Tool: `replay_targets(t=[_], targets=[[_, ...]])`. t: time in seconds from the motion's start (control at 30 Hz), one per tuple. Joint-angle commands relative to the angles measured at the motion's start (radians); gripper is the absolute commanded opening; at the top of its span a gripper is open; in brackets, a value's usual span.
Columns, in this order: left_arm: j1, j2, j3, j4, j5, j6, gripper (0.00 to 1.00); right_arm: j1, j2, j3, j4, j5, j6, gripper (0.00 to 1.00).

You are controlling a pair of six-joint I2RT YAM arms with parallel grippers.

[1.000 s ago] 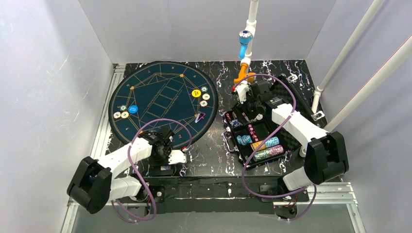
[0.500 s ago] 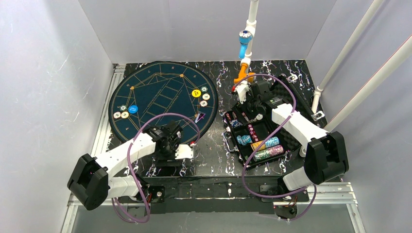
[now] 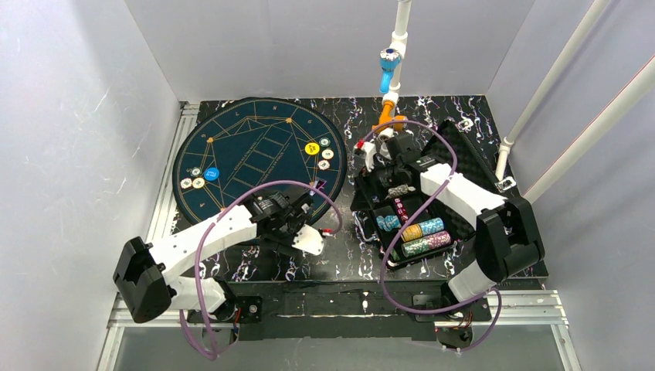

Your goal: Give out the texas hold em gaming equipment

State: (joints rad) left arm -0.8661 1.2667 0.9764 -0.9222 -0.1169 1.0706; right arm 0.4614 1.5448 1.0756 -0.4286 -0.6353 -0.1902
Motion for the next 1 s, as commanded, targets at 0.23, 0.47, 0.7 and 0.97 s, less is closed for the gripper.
replay_targets(t=[0.23,0.47,0.7,0.97], targets=[[-0.107,0.047,0.187,-0.090,-0.083,0.002,0.43,0.153,0.035,-0.038,0.290,-0.278,0.263,0.78],[-0.106,0.058,0.203,-0.077,-0.069,-0.037,0.43,0.219,0.049,-0.127,0.554,-0.332,0.436,0.83],[-0.106,0.061,0.212,-0.072,-0.062,-0.034,0.44,0.302,0.076,-0.116,0.619,-0.345,0.442,0.85],[-0.106,0.062,0.215,-0.045,-0.031,-0.066,0.44,0.321,0.150,-0.110,0.786,-0.369,0.587,0.83]])
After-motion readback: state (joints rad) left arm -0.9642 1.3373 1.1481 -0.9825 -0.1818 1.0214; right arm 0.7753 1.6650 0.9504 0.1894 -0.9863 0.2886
